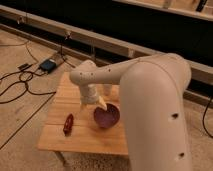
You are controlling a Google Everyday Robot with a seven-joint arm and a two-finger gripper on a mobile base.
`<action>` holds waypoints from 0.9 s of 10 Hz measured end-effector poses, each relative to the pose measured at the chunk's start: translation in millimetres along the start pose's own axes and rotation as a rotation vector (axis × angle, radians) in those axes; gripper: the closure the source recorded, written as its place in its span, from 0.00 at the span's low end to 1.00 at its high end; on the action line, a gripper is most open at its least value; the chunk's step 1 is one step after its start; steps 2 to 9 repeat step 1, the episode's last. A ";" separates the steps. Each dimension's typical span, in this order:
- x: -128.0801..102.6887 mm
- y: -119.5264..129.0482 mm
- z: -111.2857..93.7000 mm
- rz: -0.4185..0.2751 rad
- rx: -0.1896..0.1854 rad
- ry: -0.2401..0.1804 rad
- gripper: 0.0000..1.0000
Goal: Drag the ceramic bowl in a circle
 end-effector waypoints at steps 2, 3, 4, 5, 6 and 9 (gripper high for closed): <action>-0.8 -1.3 -2.2 0.005 -0.008 -0.005 0.20; -0.8 -1.3 -2.2 0.005 -0.008 -0.005 0.20; -0.8 -1.3 -2.2 0.005 -0.008 -0.005 0.20; -0.8 -1.3 -2.2 0.005 -0.008 -0.005 0.20; -0.8 -1.3 -2.2 0.005 -0.008 -0.005 0.20; -0.8 -1.3 -2.2 0.005 -0.008 -0.005 0.20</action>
